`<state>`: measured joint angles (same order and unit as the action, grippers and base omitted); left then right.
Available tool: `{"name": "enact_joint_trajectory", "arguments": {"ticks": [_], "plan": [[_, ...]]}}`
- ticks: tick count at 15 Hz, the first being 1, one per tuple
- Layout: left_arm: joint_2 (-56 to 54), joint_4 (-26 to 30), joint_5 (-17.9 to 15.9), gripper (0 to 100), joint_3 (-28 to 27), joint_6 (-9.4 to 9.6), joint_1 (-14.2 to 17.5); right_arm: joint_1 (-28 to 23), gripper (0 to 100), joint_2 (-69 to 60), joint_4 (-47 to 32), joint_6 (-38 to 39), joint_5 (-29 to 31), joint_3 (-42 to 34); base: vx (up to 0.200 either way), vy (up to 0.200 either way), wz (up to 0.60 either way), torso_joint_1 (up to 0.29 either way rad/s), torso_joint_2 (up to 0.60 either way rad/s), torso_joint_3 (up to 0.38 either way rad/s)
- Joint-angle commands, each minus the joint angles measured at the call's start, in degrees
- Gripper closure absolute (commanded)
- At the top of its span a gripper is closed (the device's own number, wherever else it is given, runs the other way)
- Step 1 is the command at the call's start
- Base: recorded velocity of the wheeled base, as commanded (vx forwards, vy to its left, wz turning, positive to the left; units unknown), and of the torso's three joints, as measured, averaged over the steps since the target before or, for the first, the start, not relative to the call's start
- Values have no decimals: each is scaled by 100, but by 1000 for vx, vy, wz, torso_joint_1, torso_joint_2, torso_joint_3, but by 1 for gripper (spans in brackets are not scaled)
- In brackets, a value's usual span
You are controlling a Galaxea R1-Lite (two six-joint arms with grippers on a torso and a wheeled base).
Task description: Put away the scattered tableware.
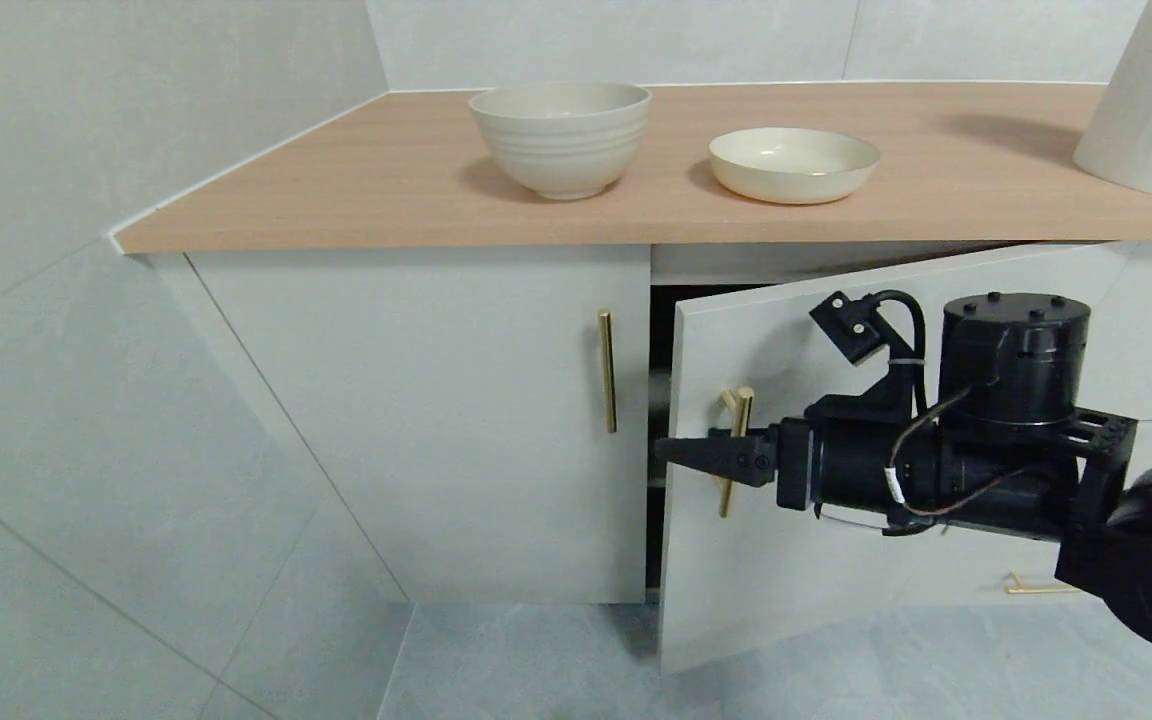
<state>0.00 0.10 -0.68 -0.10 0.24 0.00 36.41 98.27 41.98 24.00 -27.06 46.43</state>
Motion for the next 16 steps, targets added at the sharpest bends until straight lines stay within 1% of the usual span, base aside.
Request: {"name": "enact_joint_trajectory", "arguments": {"ticks": [1, 2, 4, 5, 9, 10, 12, 15, 16], "plan": [[9, -1, -2, 0, 1, 2, 0, 15, 0, -387, 29, -1, -71, -319, 0, 0, 0, 0, 0, 0], [9, -1, -2, 0, 1, 2, 0, 15, 0, -458, 29, -1, -168, -416, 0, 0, 0, 0, 0, 0], [9, -1, -2, 0, 1, 2, 0, 15, 0, -959, 29, -1, -783, -978, 0, 0, 0, 0, 0, 0], [9, -1, -2, 0, 1, 2, 0, 15, 0, -1117, 38, -1, -871, -1137, 0, 0, 0, 0, 0, 0], [9, -1, -2, 0, 1, 2, 0, 15, 0, -1451, 64, -10, -915, -1576, 0, 0, 0, 0, 0, 0], [9, -1, -2, 0, 1, 81, 0, 24, 0, -1565, 64, -10, -968, -1699, 0, 0, 0, 0, 0, 0], [9, -1, -2, 0, 1, 28, 0, 24, 0, -1732, 73, -27, -1196, -1936, 0, 0, 0, 0, 0, 0], [9, -19, -2, 0, -17, 11, 0, 15, 0, -1785, 310, -291, -1249, -2367, 0, 0, 0, 0, 0, 0], [44, -45, -239, 0, -447, -77, 0, 15, 0, -1802, 416, -291, -1249, -2446, 0, 0, 0, 0, 0, 0]]}}
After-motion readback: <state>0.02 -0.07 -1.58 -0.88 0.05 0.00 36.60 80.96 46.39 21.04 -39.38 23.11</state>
